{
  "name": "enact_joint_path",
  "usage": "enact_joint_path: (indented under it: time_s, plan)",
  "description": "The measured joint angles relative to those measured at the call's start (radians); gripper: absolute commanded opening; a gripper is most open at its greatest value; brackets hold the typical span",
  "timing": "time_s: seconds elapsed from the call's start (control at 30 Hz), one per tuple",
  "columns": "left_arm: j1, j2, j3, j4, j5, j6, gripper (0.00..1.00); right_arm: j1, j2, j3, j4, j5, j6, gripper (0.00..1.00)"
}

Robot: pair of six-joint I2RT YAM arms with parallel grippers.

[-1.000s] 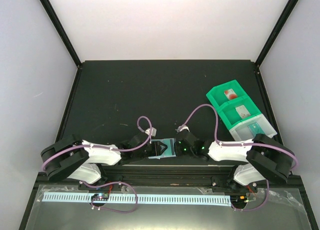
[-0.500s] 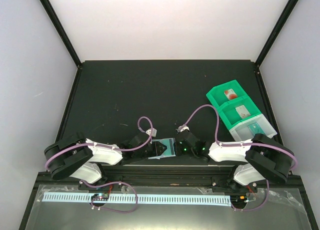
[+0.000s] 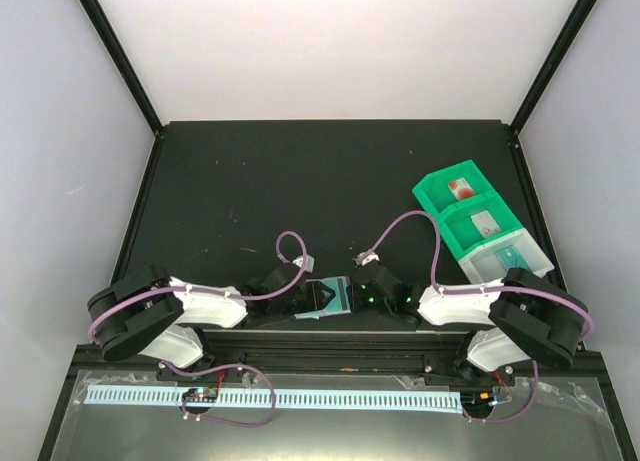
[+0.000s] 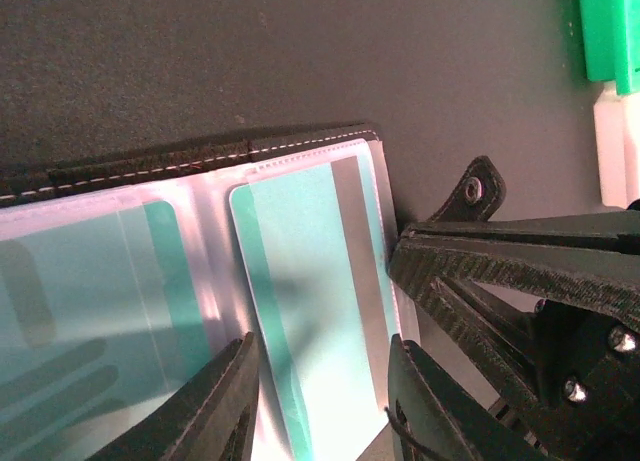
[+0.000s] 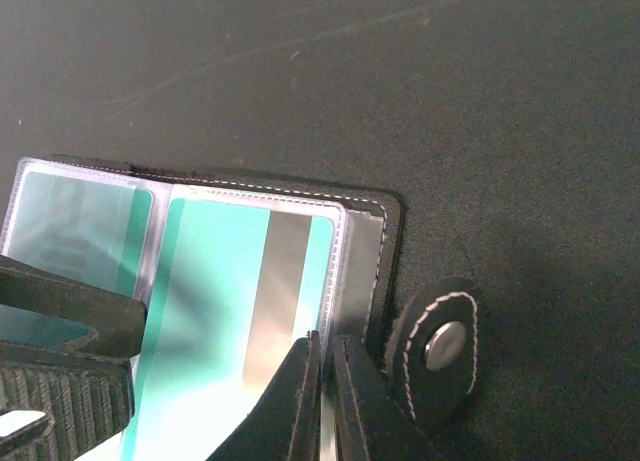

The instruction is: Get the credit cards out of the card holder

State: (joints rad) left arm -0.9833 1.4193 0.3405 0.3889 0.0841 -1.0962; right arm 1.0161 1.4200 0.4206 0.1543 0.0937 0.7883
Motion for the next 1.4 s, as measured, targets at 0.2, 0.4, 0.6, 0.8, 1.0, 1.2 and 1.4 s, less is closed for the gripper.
enact_joint_path:
  time_s: [0.2,0.4,0.6,0.8,1.0,1.2,1.4]
  plan:
    - [0.000,-0.014,0.004,-0.031,-0.017,-0.022,0.37,-0.002,-0.004,-0.014,0.026,-0.003,0.004,0.09]
    - [0.000,-0.011,0.006,-0.030,-0.017,-0.034,0.37,-0.002,-0.004,-0.019,0.035,-0.003,0.006,0.08]
    - [0.000,0.006,0.017,-0.028,-0.016,-0.054,0.36,-0.002,-0.005,-0.024,0.042,-0.005,0.006,0.08]
    - [0.000,0.028,0.029,-0.029,-0.010,-0.075,0.23,-0.002,-0.008,-0.034,0.059,-0.006,0.007,0.08]
    - [0.002,0.029,0.027,-0.050,-0.008,-0.091,0.02,-0.002,-0.014,-0.048,0.076,-0.006,0.017,0.08]
    - [0.009,-0.010,-0.002,-0.021,0.000,-0.094,0.02,-0.002,-0.016,-0.054,0.084,-0.006,0.026,0.07]
    - [0.033,-0.039,-0.016,-0.021,0.022,-0.091,0.02,-0.002,-0.012,-0.053,0.086,-0.005,0.031,0.06]
